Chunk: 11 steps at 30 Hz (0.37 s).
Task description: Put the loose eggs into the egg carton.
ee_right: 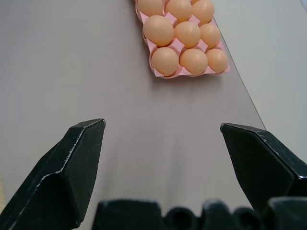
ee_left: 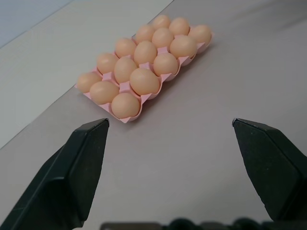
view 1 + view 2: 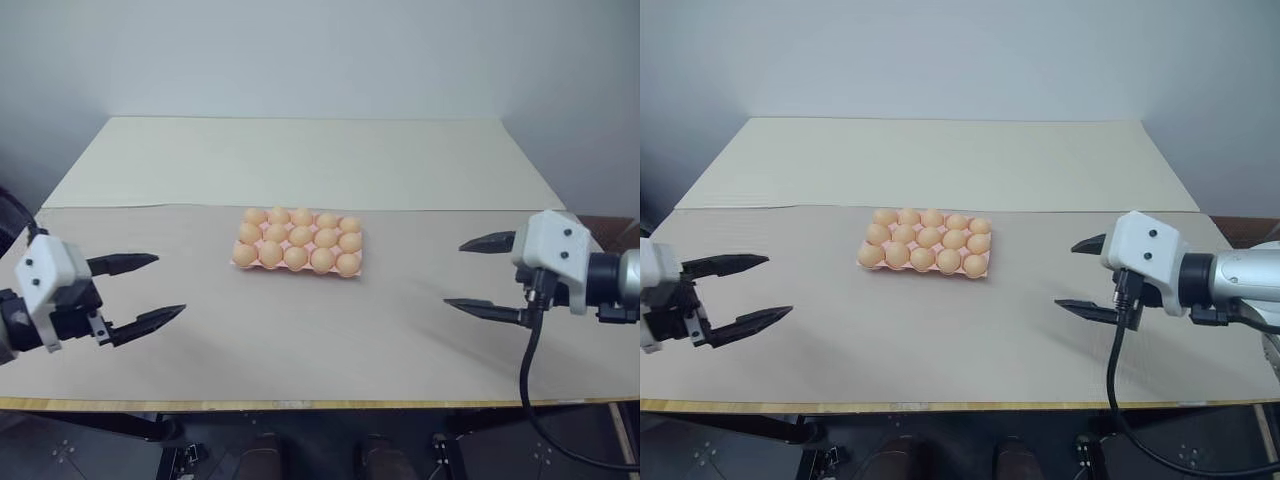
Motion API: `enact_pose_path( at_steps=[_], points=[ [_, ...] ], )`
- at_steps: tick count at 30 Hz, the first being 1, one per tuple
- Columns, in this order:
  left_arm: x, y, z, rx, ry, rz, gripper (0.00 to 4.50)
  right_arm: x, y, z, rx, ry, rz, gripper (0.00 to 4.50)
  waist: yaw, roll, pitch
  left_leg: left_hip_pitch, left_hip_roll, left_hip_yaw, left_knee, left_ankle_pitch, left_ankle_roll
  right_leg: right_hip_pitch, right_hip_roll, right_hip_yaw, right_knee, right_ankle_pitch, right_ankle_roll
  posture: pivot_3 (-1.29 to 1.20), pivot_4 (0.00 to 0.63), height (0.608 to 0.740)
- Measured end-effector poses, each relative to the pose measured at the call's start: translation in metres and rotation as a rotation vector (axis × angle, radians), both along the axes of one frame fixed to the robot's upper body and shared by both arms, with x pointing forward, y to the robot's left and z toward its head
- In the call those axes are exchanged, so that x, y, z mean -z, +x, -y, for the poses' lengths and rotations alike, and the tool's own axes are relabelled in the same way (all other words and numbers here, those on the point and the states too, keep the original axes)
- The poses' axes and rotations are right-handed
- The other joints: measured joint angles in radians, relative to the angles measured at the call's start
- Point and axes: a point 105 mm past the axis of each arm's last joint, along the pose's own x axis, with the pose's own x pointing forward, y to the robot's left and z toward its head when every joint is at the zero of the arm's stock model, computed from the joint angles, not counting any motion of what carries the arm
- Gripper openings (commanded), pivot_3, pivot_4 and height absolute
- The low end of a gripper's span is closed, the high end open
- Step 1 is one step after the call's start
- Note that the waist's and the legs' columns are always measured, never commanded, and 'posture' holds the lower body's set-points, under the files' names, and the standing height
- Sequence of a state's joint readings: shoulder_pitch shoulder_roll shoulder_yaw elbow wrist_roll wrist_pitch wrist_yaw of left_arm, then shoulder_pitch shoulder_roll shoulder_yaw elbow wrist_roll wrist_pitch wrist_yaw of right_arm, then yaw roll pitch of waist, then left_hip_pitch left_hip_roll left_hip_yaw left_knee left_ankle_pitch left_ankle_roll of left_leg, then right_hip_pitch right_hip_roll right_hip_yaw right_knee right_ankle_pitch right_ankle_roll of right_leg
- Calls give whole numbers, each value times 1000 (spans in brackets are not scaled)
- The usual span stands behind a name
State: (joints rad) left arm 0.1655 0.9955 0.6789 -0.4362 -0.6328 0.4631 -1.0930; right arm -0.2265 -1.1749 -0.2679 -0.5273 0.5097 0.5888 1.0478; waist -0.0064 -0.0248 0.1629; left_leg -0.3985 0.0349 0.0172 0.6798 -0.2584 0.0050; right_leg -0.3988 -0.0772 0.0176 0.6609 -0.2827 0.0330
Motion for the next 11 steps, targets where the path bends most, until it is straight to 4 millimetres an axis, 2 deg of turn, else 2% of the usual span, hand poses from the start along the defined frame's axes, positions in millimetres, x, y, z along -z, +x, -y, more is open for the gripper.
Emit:
enact_pose_path(
  at_steps=[11],
  points=[
    [-3, -8, 3, -21, 24, -9, 4489, 6, 5, 3, -44, -27, -18, 4500, -3, 0, 0, 0, 0, 0, 0, 0, 0, -1, 0, 1, 0, 0, 0, 0, 150, 740]
  ],
)
